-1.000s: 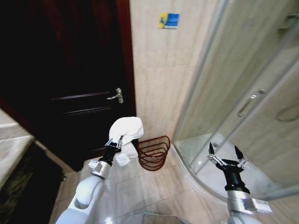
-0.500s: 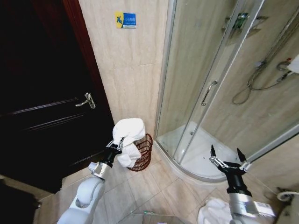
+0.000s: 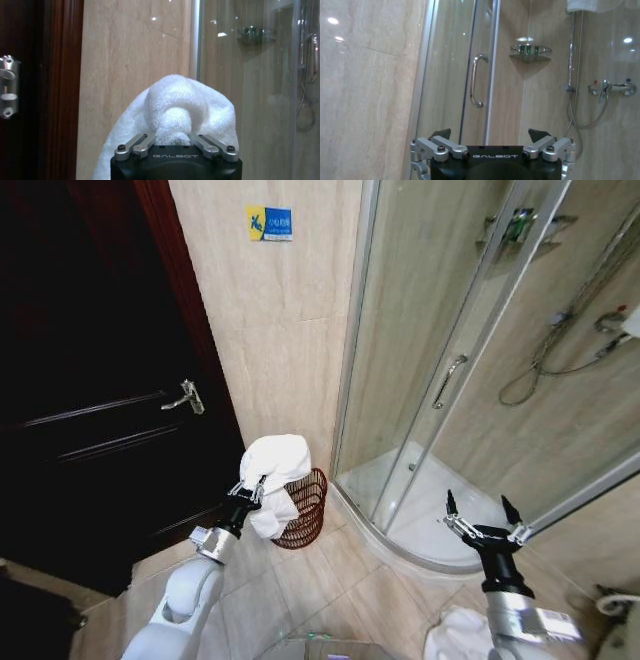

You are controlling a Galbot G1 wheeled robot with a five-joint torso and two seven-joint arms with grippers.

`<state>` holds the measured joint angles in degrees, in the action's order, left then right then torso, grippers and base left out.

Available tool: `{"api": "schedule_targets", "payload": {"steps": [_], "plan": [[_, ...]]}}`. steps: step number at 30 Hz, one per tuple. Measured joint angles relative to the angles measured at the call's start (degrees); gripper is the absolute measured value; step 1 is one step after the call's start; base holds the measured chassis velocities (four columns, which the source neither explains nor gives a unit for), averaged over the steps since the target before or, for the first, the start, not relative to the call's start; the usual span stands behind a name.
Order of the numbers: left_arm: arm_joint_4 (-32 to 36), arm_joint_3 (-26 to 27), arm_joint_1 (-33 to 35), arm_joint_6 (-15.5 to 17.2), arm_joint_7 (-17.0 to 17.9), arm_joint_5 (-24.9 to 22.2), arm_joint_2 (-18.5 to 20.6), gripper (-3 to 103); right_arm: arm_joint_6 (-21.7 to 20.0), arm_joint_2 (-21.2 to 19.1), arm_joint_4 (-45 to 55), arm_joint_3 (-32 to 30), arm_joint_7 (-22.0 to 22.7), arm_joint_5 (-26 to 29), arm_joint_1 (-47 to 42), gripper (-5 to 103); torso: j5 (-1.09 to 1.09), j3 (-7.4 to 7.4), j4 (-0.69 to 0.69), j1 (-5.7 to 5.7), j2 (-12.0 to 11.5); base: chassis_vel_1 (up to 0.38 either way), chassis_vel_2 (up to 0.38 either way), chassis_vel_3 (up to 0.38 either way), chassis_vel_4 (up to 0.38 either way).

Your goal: Discard the used towel into the hamper.

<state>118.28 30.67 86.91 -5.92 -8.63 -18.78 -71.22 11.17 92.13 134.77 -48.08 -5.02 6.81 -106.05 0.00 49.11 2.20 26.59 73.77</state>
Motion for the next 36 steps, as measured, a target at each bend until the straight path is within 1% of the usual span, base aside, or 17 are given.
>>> {"api": "schedule_targets", "payload": {"steps": [7, 11, 14, 15, 17, 18, 20, 21, 23, 25, 26, 29, 30, 32, 33, 34, 36], "plan": [[-1.0, -0.9, -0.8, 0.1, -0.3, 0.1, 0.1, 15, 0.0, 0.0, -0.2, 0.2, 0.7, 0.1, 0.2, 100, 0.00, 0.01, 0.01, 0.02, 0.0, -0.053, 0.074, 0.064, -0.062], [-4.0, -2.9, -3.7, -0.7, -0.8, 0.3, 0.9, 15, 0.3, 0.0, -0.7, 0.2, 0.8, 0.1, 0.4, 100, 0.00, 0.00, 0.00, -0.01, 0.0, 0.000, 0.000, 0.000, 0.000], [-9.2, -6.0, -8.5, 0.9, -1.0, -1.0, 2.0, 15, 0.5, 0.0, -0.8, 0.1, 0.9, 0.1, 0.5, 100, 0.00, -0.01, -0.01, -0.02, 0.0, 0.000, 0.000, 0.000, 0.000], [-9.2, -6.0, -8.5, 0.9, -1.0, -1.0, 2.0, 15, 0.5, 0.0, -0.8, 0.1, 0.9, 0.1, 0.5, 100, 0.00, -0.01, -0.01, -0.02, 0.0, 0.000, 0.000, 0.000, 0.000], [-13.7, -8.9, -12.2, 2.6, -0.6, -2.1, 2.4, 15, 0.7, 0.0, -1.1, -0.2, 1.0, 0.2, 0.7, 100, 0.01, 0.00, 0.00, -0.02, 0.0, 0.000, 0.000, 0.000, 0.000], [-13.7, -8.9, -12.2, 2.6, -0.6, -2.1, 2.4, 15, 0.7, 0.0, -1.1, -0.2, 1.0, 0.2, 0.7, 100, 0.01, 0.00, 0.00, -0.02, 0.0, 0.000, 0.000, 0.000, 0.000], [-19.5, -12.3, -16.7, 3.3, 0.1, -2.0, 2.4, 15, 1.0, 0.0, -1.6, -0.7, 1.4, 0.4, 0.8, 100, 0.00, 0.00, 0.00, -0.01, 0.0, 0.000, 0.000, 0.000, 0.000], [-21.8, -13.6, -18.6, 3.3, 0.4, -1.8, 2.3, 15, 1.1, 0.0, -1.7, -0.8, 1.5, 0.5, 0.8, 100, 0.01, 0.00, 0.00, -0.01, 0.0, 0.000, 0.000, 0.000, 0.000], [-23.3, -14.4, -20.1, 3.3, 0.7, -1.6, 2.2, 15, 1.2, 0.0, -1.8, -1.0, 1.6, 0.5, 0.8, 100, 0.00, 0.00, 0.00, 0.00, 0.0, 0.000, 0.000, 0.000, 0.000], [-29.5, -18.2, -26.0, 2.8, 1.9, -0.9, 1.5, 15, 2.0, 0.0, -2.3, -1.3, 1.8, 0.4, 0.7, 100, 0.01, 0.01, 0.00, 0.01, 0.0, 0.000, 0.000, 0.000, 0.000], [-29.5, -18.2, -26.0, 2.8, 1.9, -0.9, 1.5, 15, 2.0, 0.0, -2.3, -1.3, 1.8, 0.4, 0.7, 100, 0.01, 0.01, 0.00, 0.01, 0.0, 0.000, 0.000, 0.000, 0.000], [-38.9, -22.6, -33.8, 2.1, 4.2, 0.0, -0.1, 15, 3.2, 0.0, -2.6, -1.3, 1.9, -0.8, 0.4, 100, 0.00, 0.00, -0.02, 0.00, 0.0, 0.000, 0.000, 0.000, 0.000], [-38.9, -22.6, -33.8, 2.1, 4.2, 0.0, -0.1, 15, 3.2, 0.0, -2.6, -1.3, 1.9, -0.8, 0.4, 100, 0.00, 0.00, -0.02, 0.00, 0.0, 0.000, 0.000, 0.000, 0.000], [-44.4, -24.0, -37.2, 1.1, 5.2, 1.3, -1.1, 15, 3.4, 0.0, -2.7, -1.3, 1.9, -0.9, 0.6, 100, 0.00, 0.01, -0.01, 0.01, 0.0, 0.000, 0.000, 0.000, 0.000], [-48.2, -24.4, -39.6, -0.3, 5.5, 3.0, -2.0, 15, 3.4, 0.0, -2.8, -1.3, 1.9, -0.9, 0.8, 100, 0.00, 0.01, -0.01, 0.00, 0.0, 0.000, 0.000, 0.000, 0.000], [-48.2, -24.4, -39.6, -0.3, 5.5, 3.0, -2.0, 15, 3.4, 0.0, -2.8, -1.3, 1.9, -0.9, 0.8, 100, 0.00, 0.01, -0.01, 0.00, 0.0, 0.000, 0.000, 0.000, 0.000], [-54.2, -24.6, -43.2, -2.8, 5.6, 6.5, -3.1, 15, 3.4, 0.0, -3.0, -1.4, 2.0, -0.9, 1.1, 100, 0.01, 0.01, 0.00, 0.01, 0.0, 0.000, 0.000, 0.000, 0.000]]}}
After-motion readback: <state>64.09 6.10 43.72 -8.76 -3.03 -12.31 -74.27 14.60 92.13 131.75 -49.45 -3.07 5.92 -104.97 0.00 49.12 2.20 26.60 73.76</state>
